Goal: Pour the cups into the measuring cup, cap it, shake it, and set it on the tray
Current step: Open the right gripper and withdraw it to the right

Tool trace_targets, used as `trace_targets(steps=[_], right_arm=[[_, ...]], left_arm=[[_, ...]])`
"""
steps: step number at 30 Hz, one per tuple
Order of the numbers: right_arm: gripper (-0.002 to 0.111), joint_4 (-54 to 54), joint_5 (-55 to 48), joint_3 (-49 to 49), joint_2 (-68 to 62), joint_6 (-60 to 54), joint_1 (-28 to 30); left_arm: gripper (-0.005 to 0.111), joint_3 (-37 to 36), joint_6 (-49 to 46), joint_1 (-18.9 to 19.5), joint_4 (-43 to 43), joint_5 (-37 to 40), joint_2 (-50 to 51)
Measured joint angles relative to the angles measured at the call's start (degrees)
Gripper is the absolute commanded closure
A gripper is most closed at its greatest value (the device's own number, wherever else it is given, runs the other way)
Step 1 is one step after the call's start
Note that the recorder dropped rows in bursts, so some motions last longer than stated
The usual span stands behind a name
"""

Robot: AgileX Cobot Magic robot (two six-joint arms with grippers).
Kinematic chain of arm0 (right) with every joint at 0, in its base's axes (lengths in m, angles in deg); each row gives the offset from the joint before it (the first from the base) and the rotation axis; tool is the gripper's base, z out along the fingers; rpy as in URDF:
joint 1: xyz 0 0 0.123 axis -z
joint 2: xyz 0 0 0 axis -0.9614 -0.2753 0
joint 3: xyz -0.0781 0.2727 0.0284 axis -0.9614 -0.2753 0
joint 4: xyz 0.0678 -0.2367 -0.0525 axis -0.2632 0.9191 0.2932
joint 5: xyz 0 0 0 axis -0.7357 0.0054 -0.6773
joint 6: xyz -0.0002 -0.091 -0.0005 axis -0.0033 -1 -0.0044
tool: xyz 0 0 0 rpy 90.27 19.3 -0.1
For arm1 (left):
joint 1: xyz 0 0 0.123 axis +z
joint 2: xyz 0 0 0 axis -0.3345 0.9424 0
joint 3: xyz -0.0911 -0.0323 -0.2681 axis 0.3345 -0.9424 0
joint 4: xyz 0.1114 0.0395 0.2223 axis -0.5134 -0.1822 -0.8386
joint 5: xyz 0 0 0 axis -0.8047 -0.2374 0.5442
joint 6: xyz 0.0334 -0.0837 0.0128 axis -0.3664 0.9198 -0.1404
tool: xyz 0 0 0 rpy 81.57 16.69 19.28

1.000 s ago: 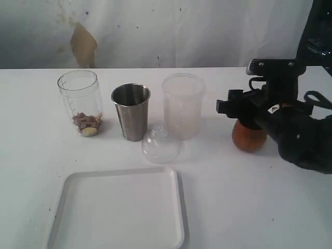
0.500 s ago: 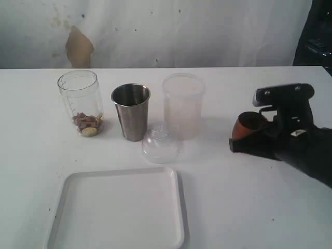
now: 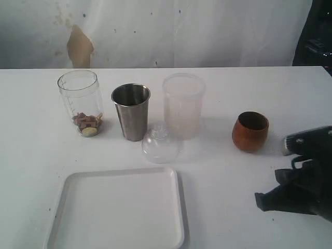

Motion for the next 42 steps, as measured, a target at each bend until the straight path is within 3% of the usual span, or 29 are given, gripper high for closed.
trace_targets(steps=[6,10,19,24,35,42], right_arm=[[0.108,1.2,8.7,-8.4,15.9,7.8,0.0],[0.108,7.2,13.1,-13.7,33.7,15.9,0.0],[0.108,12.5,-8.6,-13.8,66.0,13.5,0.0],[0.108,13.4,-18.4,-13.8,66.7,11.9,0.0],[0.108,13.3,-21.9,-13.8,66.7,11.6,0.0],[0.108,13.3,-22.0,-13.8,66.7,11.4,0.0]], left_arm=[[0.107,0.0,0.0,0.0,0.0,0.0,0.0],[0.107,0.0,0.0,0.0,0.0,0.0,0.0],[0.107,0.0,0.0,0.0,0.0,0.1,0.0],[0.107,0.0,0.0,0.0,0.0,0.0,0.0],[0.107,0.0,0.0,0.0,0.0,-0.9,0.0],[0.107,0.0,9.0,0.0,1.3,-18.3,0.0]])
